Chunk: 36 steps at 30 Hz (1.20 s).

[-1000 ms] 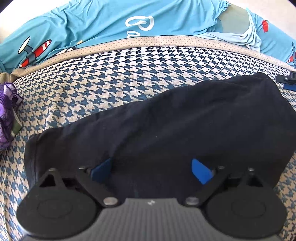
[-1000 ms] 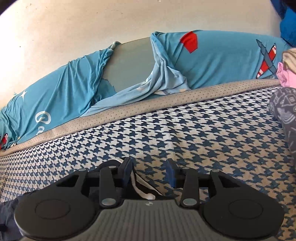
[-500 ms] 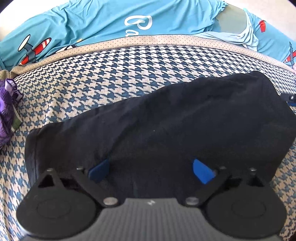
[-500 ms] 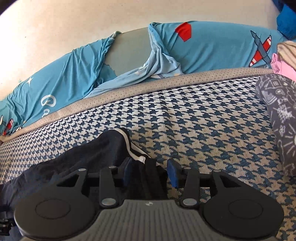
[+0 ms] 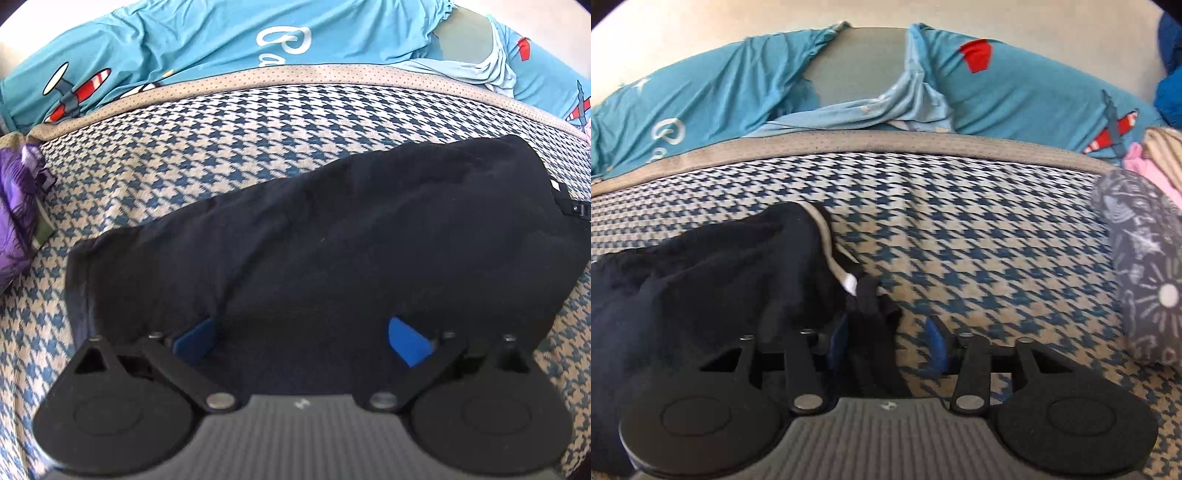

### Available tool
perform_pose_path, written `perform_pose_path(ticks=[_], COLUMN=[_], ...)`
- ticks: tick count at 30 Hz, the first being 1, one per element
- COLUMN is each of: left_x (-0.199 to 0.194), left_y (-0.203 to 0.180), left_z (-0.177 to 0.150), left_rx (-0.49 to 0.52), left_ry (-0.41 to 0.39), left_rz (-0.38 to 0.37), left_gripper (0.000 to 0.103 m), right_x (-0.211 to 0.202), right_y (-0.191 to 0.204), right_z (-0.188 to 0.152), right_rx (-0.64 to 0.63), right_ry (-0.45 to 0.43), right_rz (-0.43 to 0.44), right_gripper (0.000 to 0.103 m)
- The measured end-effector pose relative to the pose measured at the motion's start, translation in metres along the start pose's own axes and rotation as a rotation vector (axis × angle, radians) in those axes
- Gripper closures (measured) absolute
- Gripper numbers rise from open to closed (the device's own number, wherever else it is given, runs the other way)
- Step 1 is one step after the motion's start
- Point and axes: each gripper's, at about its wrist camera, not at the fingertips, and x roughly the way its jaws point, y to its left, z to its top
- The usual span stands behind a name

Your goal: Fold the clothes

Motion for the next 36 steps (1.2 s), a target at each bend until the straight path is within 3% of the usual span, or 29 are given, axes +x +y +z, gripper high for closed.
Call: perform_pose_path(ticks=[6,11,23,28,36], left_x=[-0.008,-0.018,-0.042,-0.048,-0.055], left_y=[0.012,0.017,0.022,0.018,0.01], left_z=[-0.011,-0.031,-0.06,-0.071,-0.085], left_rx=[-0.013,-0.008,-0.04,-0.038,-0.009], left_ry=[0.0,-0.022,-0.055,-0.064,-0.077], left_rz=[0.0,0.013,-0.008,0.0,0.026], left_gripper=[0.002,0.0,0.0,0.0,0.0], right_x=[-0.005,-0.012,-0.058,-0.072,-0.074], right_y=[-0.001,-0.004,0.016,0.034,0.092], right_z=[-0.004,-0.005,-0.017,-0.03,-0.066], right_rx=[-0.016,0.043,0.034,0.016,-0.135], right_ry=[-0.012,-0.018,-0.113,-0.133,-0.106], right_rz=[-0.05,-0.076,-0.066,0.047,0.207], right_gripper=[0.053,0.052,0.049,0.048,0.048])
